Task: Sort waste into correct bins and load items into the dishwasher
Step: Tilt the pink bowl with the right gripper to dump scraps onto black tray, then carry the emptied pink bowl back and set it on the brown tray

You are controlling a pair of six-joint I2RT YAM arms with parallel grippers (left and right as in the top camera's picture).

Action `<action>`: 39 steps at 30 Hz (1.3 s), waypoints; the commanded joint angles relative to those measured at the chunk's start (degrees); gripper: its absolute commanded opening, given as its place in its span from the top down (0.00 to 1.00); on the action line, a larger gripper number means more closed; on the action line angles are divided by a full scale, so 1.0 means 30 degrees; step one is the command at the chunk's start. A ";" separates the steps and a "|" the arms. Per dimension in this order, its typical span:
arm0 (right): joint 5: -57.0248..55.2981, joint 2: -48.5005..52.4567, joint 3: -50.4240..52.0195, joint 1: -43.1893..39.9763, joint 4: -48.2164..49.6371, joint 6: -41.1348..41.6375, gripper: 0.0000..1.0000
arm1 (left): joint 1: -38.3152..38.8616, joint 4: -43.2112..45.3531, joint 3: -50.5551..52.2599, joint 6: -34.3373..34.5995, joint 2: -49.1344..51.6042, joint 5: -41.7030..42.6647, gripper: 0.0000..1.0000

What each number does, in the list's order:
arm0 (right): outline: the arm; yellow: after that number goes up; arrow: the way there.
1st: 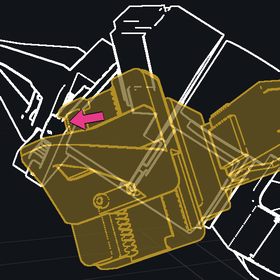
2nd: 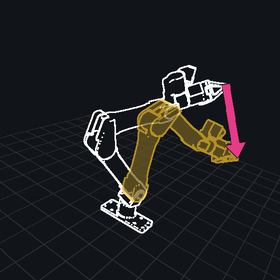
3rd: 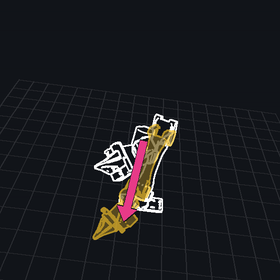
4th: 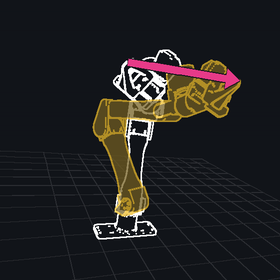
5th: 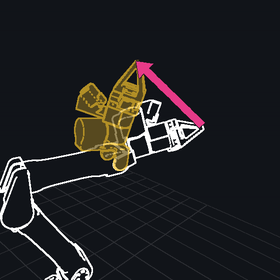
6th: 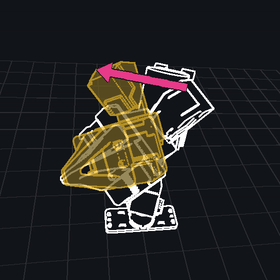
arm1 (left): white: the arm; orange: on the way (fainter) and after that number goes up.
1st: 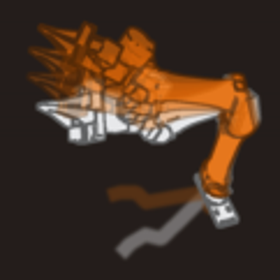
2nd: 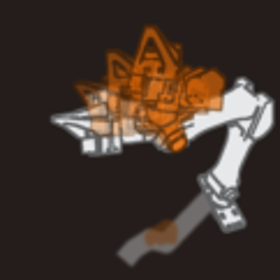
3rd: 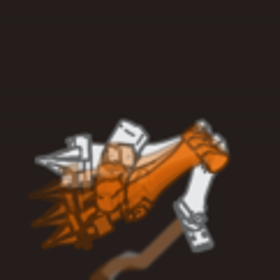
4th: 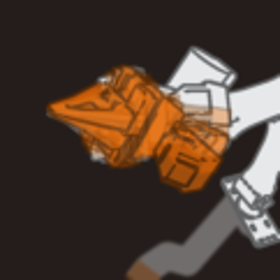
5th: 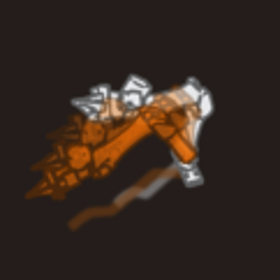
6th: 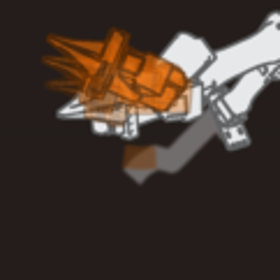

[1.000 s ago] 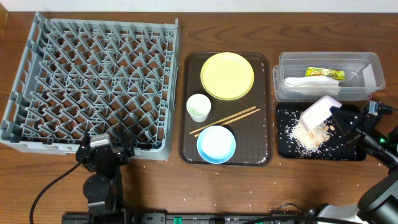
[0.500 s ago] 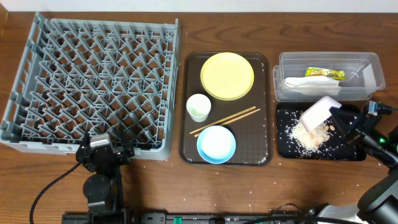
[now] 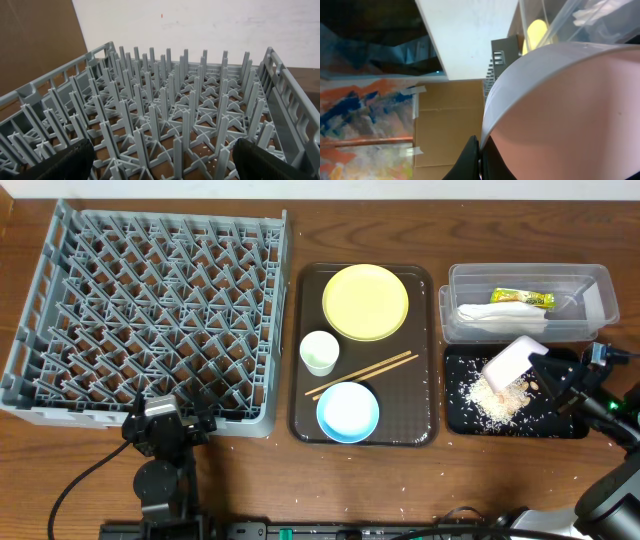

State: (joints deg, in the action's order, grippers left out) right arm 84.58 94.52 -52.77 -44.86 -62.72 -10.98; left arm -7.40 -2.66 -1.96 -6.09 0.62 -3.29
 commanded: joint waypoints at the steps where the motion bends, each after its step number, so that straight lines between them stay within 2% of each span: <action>1: -0.1253 -0.0393 -0.0015 0.0022 0.0058 -0.0299 0.99 | -0.0095 -0.0372 0.0576 -0.0175 -0.0117 -0.0044 0.11; 10: -0.3191 -0.0525 -0.0131 0.1093 0.0029 -0.0656 0.99 | -0.0095 -0.0372 0.0576 -0.0175 -0.0117 -0.0044 0.11; 16: -0.4612 -0.1319 -0.1107 0.3075 0.0022 -0.0561 0.99 | -0.0102 -0.0372 0.0576 -0.0175 -0.0117 -0.0044 0.11; 23: -0.8364 -0.3213 -0.3534 0.6003 0.0036 0.1588 0.99 | -0.0095 -0.0372 0.0576 -0.0175 -0.0117 -0.0044 0.11; 32: -1.5198 -0.5559 -0.5340 1.0921 0.0044 0.4452 0.99 | -0.0095 -0.0372 0.0576 -0.0175 -0.0117 -0.0044 0.11; 39: -2.0116 -0.5537 -0.5355 1.6138 0.0277 0.5727 0.99 | -0.0095 -0.0372 0.0576 -0.0175 -0.0117 -0.0044 0.11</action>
State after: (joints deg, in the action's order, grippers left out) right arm 34.04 77.97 -67.79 -2.74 -62.35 2.85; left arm -7.40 -2.66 -1.96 -6.09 0.62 -3.31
